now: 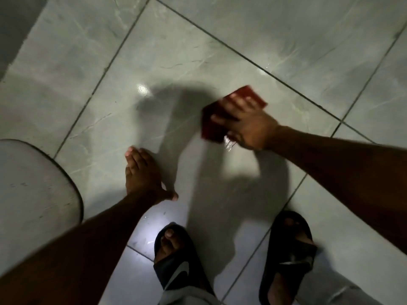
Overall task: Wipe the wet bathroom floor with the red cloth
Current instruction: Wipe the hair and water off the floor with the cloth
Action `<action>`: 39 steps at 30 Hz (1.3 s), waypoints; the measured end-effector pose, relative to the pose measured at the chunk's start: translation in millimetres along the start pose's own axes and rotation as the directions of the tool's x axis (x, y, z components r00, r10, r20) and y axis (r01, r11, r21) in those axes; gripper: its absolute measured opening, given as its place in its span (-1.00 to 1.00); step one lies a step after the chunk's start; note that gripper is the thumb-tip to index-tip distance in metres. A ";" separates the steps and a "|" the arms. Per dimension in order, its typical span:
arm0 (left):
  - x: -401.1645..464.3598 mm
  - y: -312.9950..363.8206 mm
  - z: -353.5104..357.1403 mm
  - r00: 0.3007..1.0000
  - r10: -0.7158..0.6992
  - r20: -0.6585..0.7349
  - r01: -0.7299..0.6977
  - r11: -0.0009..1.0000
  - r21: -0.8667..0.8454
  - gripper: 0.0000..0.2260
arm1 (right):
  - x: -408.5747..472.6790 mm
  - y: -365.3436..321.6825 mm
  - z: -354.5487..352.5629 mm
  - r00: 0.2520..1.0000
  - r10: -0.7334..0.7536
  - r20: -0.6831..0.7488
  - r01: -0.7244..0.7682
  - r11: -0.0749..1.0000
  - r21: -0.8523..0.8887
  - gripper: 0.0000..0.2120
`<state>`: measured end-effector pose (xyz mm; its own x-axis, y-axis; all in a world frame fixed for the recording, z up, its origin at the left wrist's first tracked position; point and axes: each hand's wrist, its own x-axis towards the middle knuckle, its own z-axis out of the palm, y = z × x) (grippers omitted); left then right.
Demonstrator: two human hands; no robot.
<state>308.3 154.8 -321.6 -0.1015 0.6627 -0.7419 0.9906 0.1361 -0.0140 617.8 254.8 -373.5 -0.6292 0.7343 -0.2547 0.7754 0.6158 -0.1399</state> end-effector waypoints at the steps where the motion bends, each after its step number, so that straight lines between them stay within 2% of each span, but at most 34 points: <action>1: 0.0 0.9 -0.6 1.000 -0.004 -0.002 0.004 1.000 -0.004 0.53 | -17.0 15.4 0.1 0.970 0.241 -0.022 -0.239 0.969 0.068 -0.44; 3: -1.2 2.3 -0.5 1.000 -0.006 0.005 0.006 1.000 -0.008 0.53 | -62.8 7.4 4.3 0.785 0.619 -0.035 -0.603 0.775 0.190 -0.42; 5: -0.1 2.1 1.4 1.000 -0.004 -0.001 0.004 1.000 -0.011 0.52 | -99.3 -43.8 17.1 0.584 0.811 0.034 -0.791 0.559 0.249 -0.42; 6: 0.6 1.8 2.6 1.000 -0.005 0.003 0.005 1.000 -0.015 0.52 | -111.8 -79.1 26.3 0.545 0.835 0.077 -0.821 0.513 0.249 -0.41; 7: 1.4 1.4 3.3 1.000 -0.005 0.003 0.005 1.000 -0.018 0.52 | -119.4 -115.8 35.1 0.576 0.812 0.094 -0.804 0.543 0.242 -0.39; 8: 2.6 0.9 3.8 1.000 0.000 -0.001 0.000 1.000 -0.017 0.52 | -122.6 -148.8 42.4 0.670 0.737 0.089 -0.732 0.637 0.242 -0.36; 9: 3.1 0.3 4.6 1.000 0.003 -0.002 -0.003 1.000 -0.014 0.52 | -121.5 -172.9 47.4 0.810 0.581 0.075 -0.580 0.777 0.245 -0.34; 10: 3.4 -0.4 5.3 1.000 0.007 -0.001 -0.007 1.000 -0.010 0.51 | -113.9 -183.0 50.6 0.935 0.351 0.055 -0.354 0.906 0.232 -0.33; 11: 3.7 -1.0 6.1 1.000 0.009 0.003 -0.009 1.000 -0.006 0.51 | -97.7 -174.9 48.8 0.993 0.112 0.046 -0.119 0.970 0.210 -0.36; 12: 3.4 -1.6 7.1 1.000 0.006 0.007 -0.006 1.000 -0.005 0.52 | -75.4 -152.9 43.6 0.996 -0.076 0.036 0.068 0.982 0.177 -0.41; 13: 3.3 -1.7 7.7 1.000 0.003 0.007 -0.003 1.000 -0.004 0.52 | -50.7 -125.7 33.8 0.983 -0.183 0.034 0.177 0.975 0.131 -0.46; 14: 3.4 -0.9 7.7 1.000 0.000 0.003 0.000 1.000 0.000 0.52 | -28.0 -96.9 20.7 0.978 -0.205 0.028 0.203 0.977 0.070 -0.50; 15: 3.4 -0.5 7.0 1.000 -0.005 -0.003 0.005 1.000 0.007 0.52 | -10.2 -69.3 8.3 0.990 -0.140 0.031 0.139 0.990 0.036 -0.51; 17: 4.0 0.4 4.9 1.000 -0.023 -0.008 0.023 1.000 0.010 0.52 | 1.9 -19.6 -10.5 0.984 0.164 0.065 -0.167 0.985 0.051 -0.43; 18: 3.8 0.7 4.3 1.000 -0.031 -0.006 0.031 1.000 0.005 0.52 | -6.0 -3.6 -17.8 0.942 0.322 0.089 -0.330 0.940 0.090 -0.37; 20: 3.9 2.3 5.0 1.000 -0.030 0.002 0.030 1.000 0.001 0.51 | -39.6 4.7 -27.4 0.836 0.536 0.122 -0.549 0.817 0.176 -0.35; 22: 3.6 3.8 6.3 0.999 -0.032 -0.002 0.032 0.999 0.011 0.51 | -77.6 -24.0 -25.0 0.731 0.666 0.150 -0.681 0.697 0.223 -0.39; 23: 3.0 4.4 6.8 0.999 -0.039 -0.010 0.039 0.999 0.019 0.50 | -92.2 -50.2 -21.5 0.707 0.694 0.137 -0.703 0.670 0.238 -0.42; 24: 2.2 4.1 7.3 0.999 -0.047 -0.017 0.048 0.999 0.027 0.50 | -101.6 -80.4 -18.0 0.716 0.687 0.127 -0.693 0.676 0.251 -0.45; 25: -0.5 5.3 7.7 0.998 -0.050 -0.026 0.051 0.998 0.037 0.48 | -106.4 -108.0 -16.4 0.755 0.635 0.161 -0.654 0.710 0.262 -0.48; 26: -6.6 7.5 7.7 0.998 -0.044 -0.043 0.047 0.997 0.054 0.44 | -107.5 -131.7 -17.7 0.797 0.528 0.293 -0.600 0.746 0.288 -0.48; 27: -13.2 9.3 8.7 0.997 -0.024 -0.071 0.030 0.996 0.083 0.38 | -103.9 -152.6 -18.0 0.809 0.370 0.457 -0.538 0.781 0.318 -0.48; 28: -21.7 11.3 11.3 0.995 0.013 -0.103 0.000 0.992 0.127 0.29 | -98.3 -170.0 -18.9 0.772 0.206 0.602 -0.479 0.811 0.336 -0.48; 29: -33.0 14.5 13.4 0.989 0.057 -0.135 -0.034 0.985 0.167 0.18 | -91.1 -182.7 -24.6 0.727 0.087 0.681 -0.439 0.822 0.363 -0.49; 30: -46.5 18.1 13.0 0.982 0.097 -0.160 -0.068 0.981 0.182 0.06 | -84.4 -189.2 -36.9 0.713 0.020 0.701 -0.422 0.811 0.406 -0.50; 31: -59.9 20.7 10.9 0.981 0.113 -0.159 -0.087 0.983 0.164 -0.07 | -79.4 -192.7 -52.4 0.735 0.002 0.679 -0.424 0.782 0.457 -0.52; 32: -73.5 21.9 6.2 0.986 0.091 -0.140 -0.076 0.991 0.111 -0.19 | -75.7 -194.5 -71.8 0.763 0.018 0.646 -0.439 0.748 0.498 -0.52; 34: -95.3 26.3 -11.6 0.993 -0.039 -0.107 0.028 0.994 -0.105 -0.37 | -74.4 -191.8 -110.7 0.838 0.112 0.534 -0.445 0.707 0.549 -0.49; 35: -105.8 30.0 -27.3 0.990 -0.122 -0.066 0.101 0.960 -0.262 -0.43 | -76.3 -189.1 -133.4 0.870 0.161 0.466 -0.430 0.710 0.557 -0.46; 36: -118.4 34.6 -43.8 0.981 -0.194 -0.004 0.171 0.876 -0.452 -0.46 | -79.5 -186.9 -155.9 0.891 0.203 0.407 -0.418 0.716 0.559 -0.42; 37: -131.0 42.5 -60.0 0.966 -0.247 0.069 0.234 0.738 -0.633 -0.47 | -82.1 -183.7 -178.3 0.898 0.248 0.363 -0.425 0.703 0.570 -0.39; 38: -144.4 51.7 -78.2 0.949 -0.267 0.169 0.293 0.540 -0.789 -0.46 | -85.1 -181.8 -200.7 0.895 0.291 0.337 -0.442 0.672 0.594 -0.37; 39: -157.9 59.0 -94.1 0.932 -0.223 0.287 0.344 0.289 -0.893 -0.44 | -87.4 -182.1 -219.1 0.885 0.333 0.327 -0.466 0.637 0.613 -0.36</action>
<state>374.1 127.4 -142.2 -0.2892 0.3759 -0.8804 0.1690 0.9253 0.3395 519.7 141.0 -116.1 -0.2807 0.7613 -0.5845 0.8209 -0.1252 -0.5572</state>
